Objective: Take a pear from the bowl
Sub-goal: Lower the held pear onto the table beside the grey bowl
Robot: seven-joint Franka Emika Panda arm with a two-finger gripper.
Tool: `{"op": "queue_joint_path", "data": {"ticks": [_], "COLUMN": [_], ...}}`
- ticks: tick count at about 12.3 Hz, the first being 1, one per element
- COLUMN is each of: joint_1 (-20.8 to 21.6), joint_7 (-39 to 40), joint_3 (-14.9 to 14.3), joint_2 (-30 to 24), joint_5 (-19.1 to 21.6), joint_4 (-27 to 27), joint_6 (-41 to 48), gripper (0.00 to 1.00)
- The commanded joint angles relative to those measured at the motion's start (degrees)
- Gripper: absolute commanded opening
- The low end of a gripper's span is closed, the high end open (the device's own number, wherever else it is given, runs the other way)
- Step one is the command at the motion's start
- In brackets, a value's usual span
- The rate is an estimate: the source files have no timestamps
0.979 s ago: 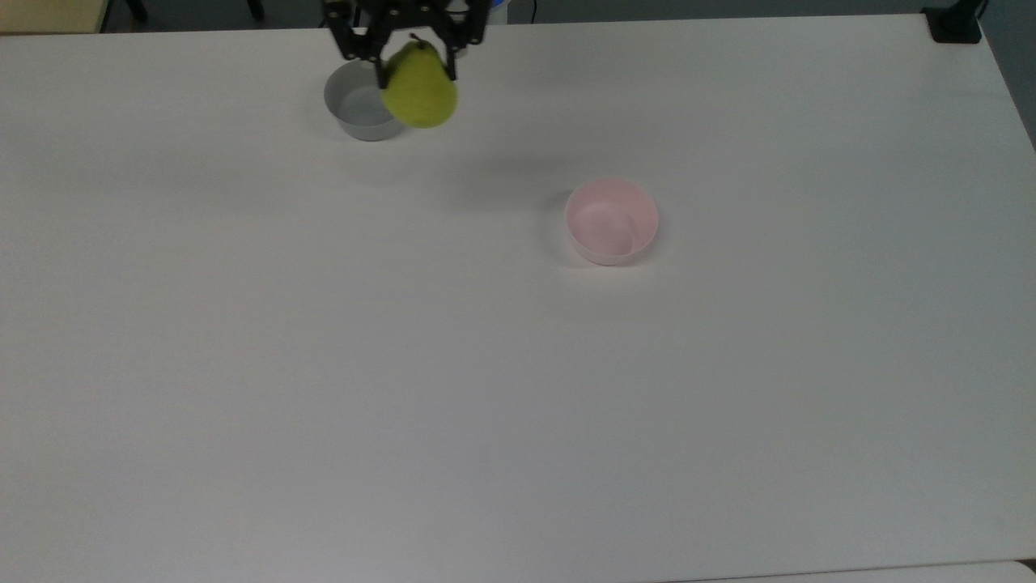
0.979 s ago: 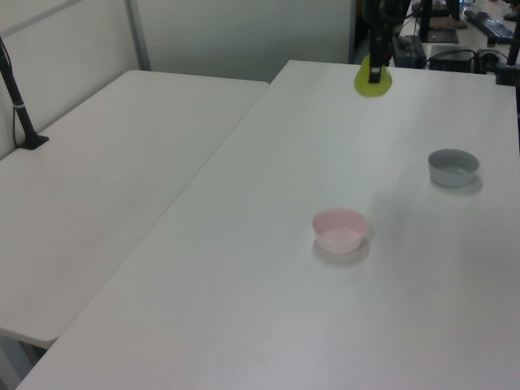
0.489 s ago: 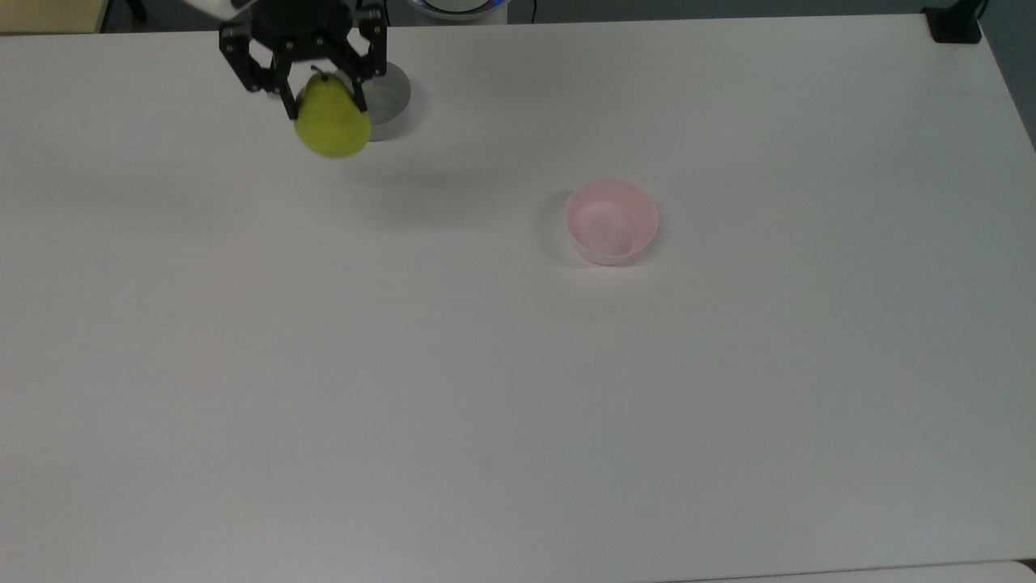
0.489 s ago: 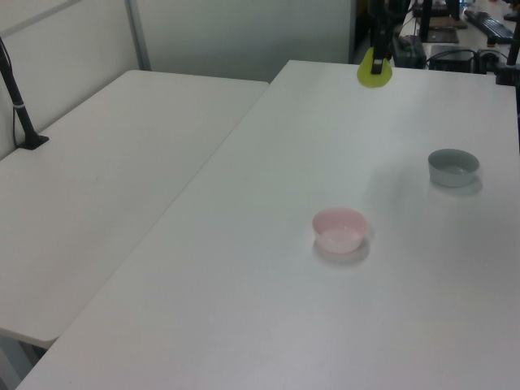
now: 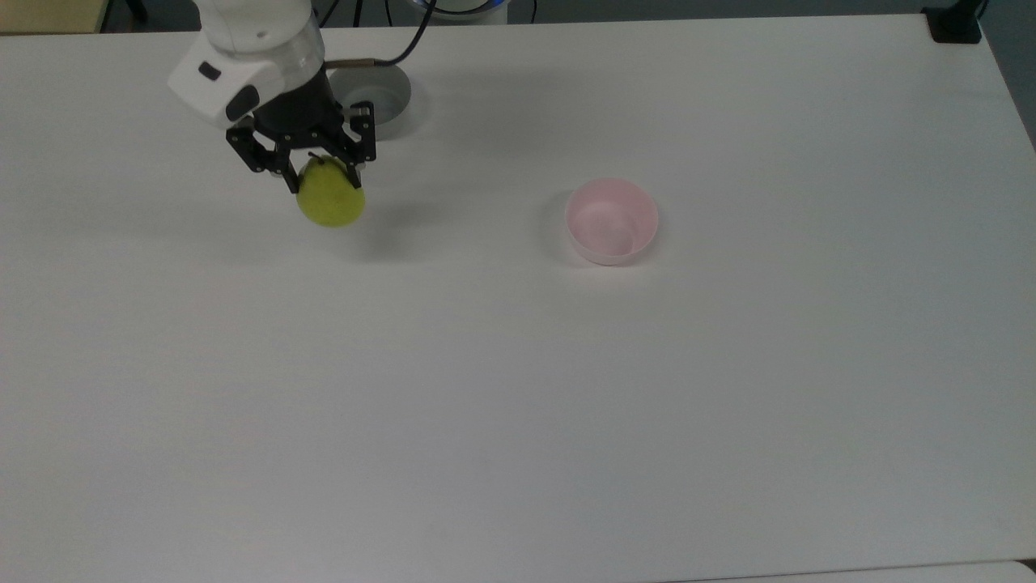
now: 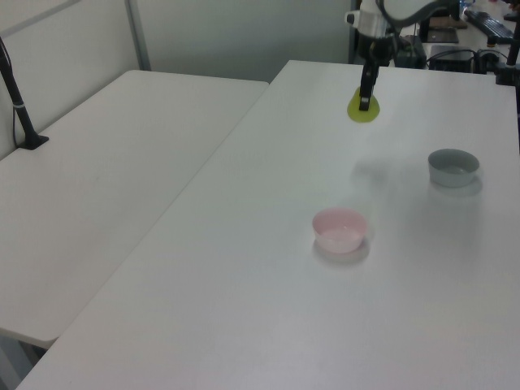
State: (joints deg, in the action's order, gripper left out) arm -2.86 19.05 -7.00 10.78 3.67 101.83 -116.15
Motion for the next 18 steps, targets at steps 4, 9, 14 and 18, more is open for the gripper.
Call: {"op": "queue_joint_path", "data": {"ticks": [4, 9, 14, 18], "joint_1": [-0.7, -0.5, -0.6, 0.0], "joint_7": [0.9, 0.6, 0.2, -7.0], "joint_3": [-0.8, -0.8, -0.9, -1.0], "joint_2": [7.0, 8.9, 8.8, 6.0], "joint_5": [1.1, 1.1, 1.1, 0.4], "joint_4": [3.0, 2.9, 2.9, 1.4], "joint_6": [-8.0, -8.0, -6.9, -1.6], "gripper": [0.00, 0.07, 1.00, 1.00]}}
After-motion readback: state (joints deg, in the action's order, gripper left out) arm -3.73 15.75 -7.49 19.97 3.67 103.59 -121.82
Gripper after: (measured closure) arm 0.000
